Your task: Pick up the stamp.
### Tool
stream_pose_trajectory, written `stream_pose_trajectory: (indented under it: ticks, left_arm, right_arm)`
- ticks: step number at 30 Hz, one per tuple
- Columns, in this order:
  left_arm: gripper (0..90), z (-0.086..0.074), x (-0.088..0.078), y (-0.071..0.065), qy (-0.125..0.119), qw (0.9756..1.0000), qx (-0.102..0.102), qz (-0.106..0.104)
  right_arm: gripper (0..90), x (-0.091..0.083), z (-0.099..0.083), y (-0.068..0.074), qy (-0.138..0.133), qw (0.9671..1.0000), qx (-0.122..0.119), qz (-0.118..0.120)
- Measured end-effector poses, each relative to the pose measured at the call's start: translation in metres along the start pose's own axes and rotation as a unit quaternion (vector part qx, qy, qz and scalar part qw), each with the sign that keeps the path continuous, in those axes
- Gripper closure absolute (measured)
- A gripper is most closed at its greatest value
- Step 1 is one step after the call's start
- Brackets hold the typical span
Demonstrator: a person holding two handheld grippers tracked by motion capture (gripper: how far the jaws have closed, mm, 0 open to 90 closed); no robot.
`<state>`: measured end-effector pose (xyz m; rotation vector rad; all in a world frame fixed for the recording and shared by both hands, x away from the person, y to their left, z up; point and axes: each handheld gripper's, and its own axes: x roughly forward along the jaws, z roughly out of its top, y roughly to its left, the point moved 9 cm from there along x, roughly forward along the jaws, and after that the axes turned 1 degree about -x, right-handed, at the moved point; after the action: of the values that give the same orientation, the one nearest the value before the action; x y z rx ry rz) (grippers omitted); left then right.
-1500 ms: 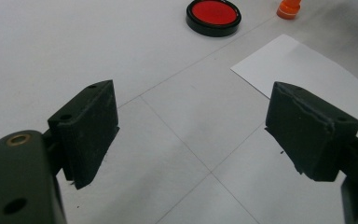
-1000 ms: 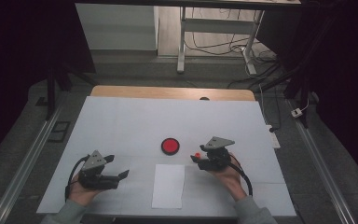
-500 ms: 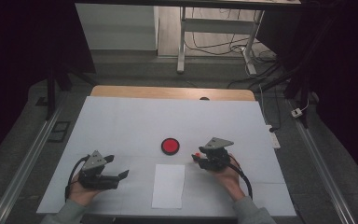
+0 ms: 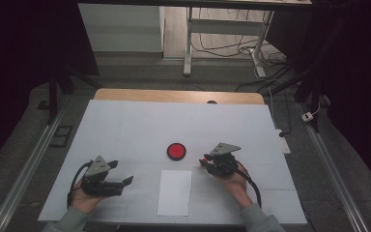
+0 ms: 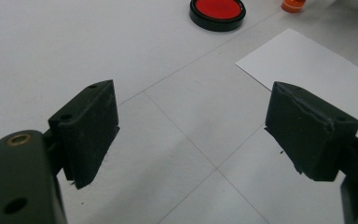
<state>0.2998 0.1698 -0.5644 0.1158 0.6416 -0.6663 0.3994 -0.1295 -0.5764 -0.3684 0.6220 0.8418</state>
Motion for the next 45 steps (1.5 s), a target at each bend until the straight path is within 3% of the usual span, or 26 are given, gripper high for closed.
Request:
stream_pose_trajectory:
  ticks: [8, 27, 40, 45]
  left_arm:
    - [17.5, 0.000, 0.000, 0.000, 0.000, 1.0000, 0.000, 0.001]
    - [17.5, -0.001, 0.000, 0.001, 0.002, 1.0000, 0.003, 0.003]
    - [17.5, -0.001, 0.001, 0.000, 0.004, 1.0000, 0.005, 0.004]
    - [17.5, -0.001, 0.001, 0.000, 0.004, 1.0000, 0.005, 0.004]
  right_arm:
    - [71.7, 0.000, 0.000, 0.000, -0.003, 1.0000, 0.001, 0.000]
    - [71.9, -0.015, 0.012, 0.002, -0.046, 0.9989, 0.001, 0.006]
    - [71.9, -0.035, 0.028, 0.005, -0.099, 0.9949, 0.012, 0.015]
    - [71.9, -0.040, 0.031, 0.006, -0.104, 0.9944, 0.009, 0.016]
